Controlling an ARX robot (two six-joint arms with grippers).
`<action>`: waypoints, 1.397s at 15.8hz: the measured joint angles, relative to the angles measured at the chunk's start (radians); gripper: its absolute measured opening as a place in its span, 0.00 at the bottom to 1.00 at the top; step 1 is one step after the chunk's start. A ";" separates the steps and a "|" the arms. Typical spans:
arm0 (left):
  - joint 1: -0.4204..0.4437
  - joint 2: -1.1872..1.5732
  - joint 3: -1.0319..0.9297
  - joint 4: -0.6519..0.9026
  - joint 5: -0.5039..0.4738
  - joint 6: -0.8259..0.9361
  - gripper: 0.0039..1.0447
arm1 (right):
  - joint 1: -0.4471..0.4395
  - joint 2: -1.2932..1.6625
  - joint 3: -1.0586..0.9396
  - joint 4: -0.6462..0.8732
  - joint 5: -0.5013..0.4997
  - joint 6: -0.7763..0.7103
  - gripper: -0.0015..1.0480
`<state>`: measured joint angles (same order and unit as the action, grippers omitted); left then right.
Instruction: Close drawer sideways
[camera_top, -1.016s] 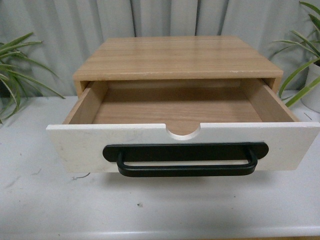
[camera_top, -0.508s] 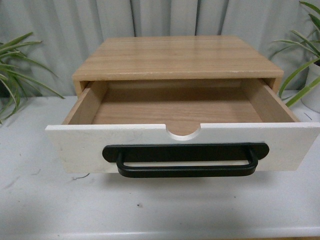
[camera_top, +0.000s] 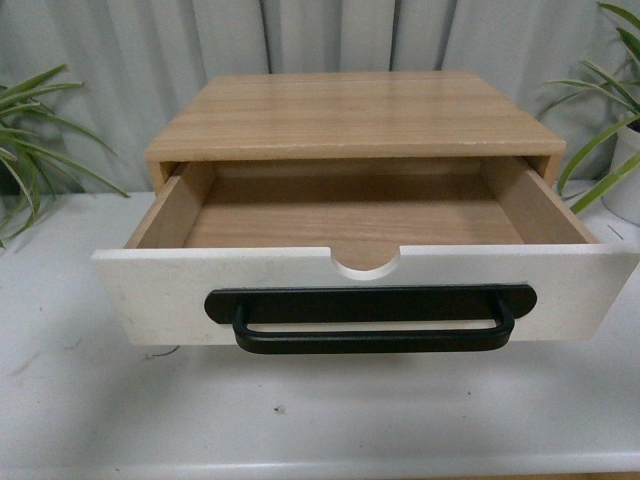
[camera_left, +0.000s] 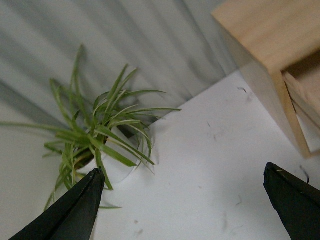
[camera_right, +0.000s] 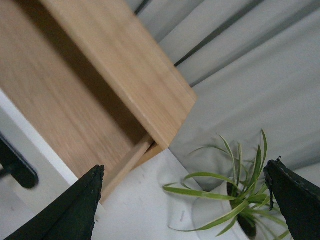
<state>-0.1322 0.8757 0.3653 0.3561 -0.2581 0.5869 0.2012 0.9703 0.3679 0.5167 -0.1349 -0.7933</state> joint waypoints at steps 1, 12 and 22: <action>0.013 0.078 0.044 -0.042 0.061 0.133 0.94 | -0.002 0.059 0.042 -0.045 -0.014 -0.134 0.94; -0.094 0.358 0.344 -0.463 0.310 0.494 0.94 | -0.037 0.314 0.304 -0.476 -0.053 -0.627 0.94; -0.134 0.540 0.399 -0.291 0.249 0.494 0.94 | -0.036 0.501 0.434 -0.411 -0.023 -0.621 0.94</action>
<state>-0.2657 1.4155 0.7647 0.0647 -0.0086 1.0809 0.1654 1.4712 0.8017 0.1055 -0.1581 -1.4147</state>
